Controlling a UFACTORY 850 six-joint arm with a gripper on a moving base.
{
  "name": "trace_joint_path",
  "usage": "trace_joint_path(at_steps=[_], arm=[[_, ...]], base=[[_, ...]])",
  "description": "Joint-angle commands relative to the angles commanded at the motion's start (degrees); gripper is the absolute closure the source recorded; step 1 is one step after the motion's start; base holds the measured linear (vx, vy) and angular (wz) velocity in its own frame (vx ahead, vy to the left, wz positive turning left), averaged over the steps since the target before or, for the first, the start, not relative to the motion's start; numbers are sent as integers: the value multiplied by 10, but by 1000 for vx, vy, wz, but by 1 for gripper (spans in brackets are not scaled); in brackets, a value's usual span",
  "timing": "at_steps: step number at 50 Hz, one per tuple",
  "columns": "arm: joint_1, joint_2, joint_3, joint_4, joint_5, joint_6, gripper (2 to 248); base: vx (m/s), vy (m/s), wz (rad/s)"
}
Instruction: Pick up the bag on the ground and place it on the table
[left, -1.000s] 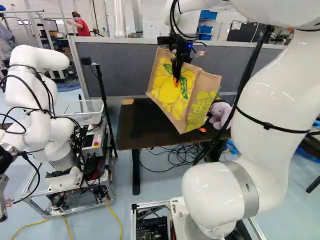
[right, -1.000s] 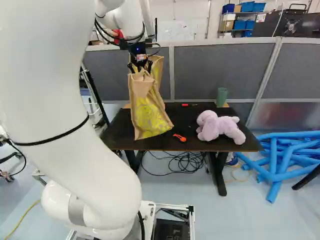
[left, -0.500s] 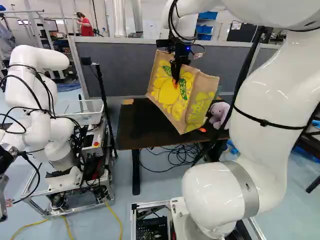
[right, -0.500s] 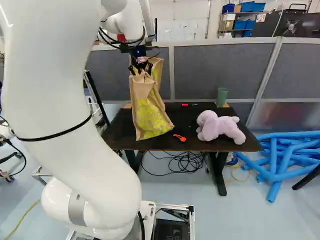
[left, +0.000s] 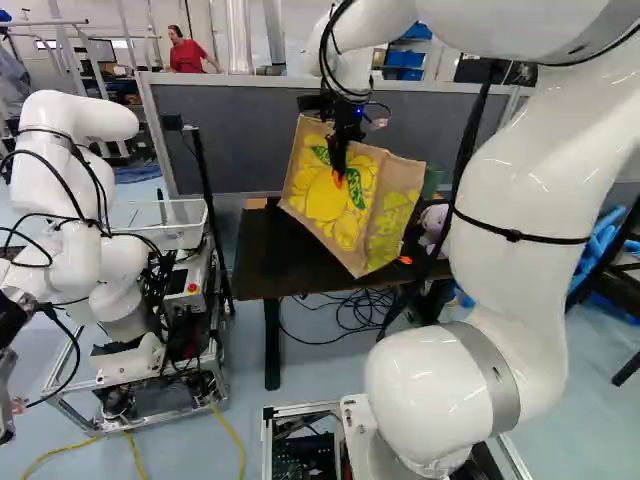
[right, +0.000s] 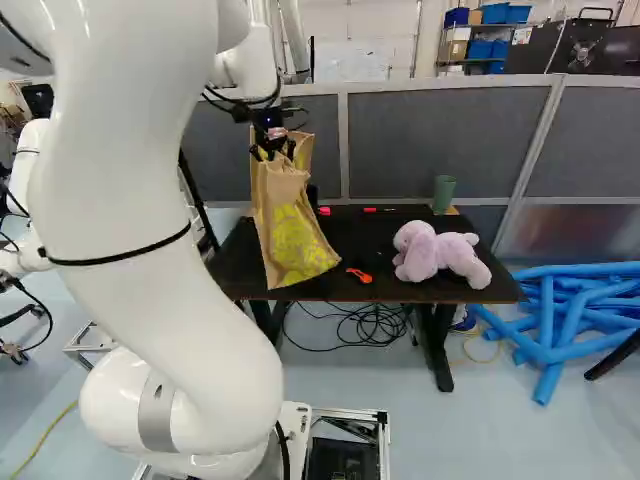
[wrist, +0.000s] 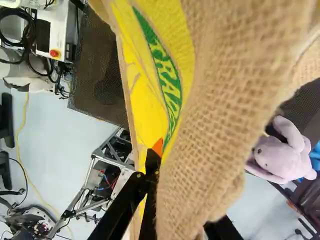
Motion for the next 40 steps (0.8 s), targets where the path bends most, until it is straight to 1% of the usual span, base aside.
trace_joint_path(at_steps=[8,21,29,40], arm=[[3,-14,0,-3,2,0,228],[15,-41,-7,-14,20,0,228],[21,-64,-19,-22,25,0,228],[30,-100,-43,-24,26,0,228]], base=[[0,0,0],[0,0,0],[0,0,0],[0,0,0]])
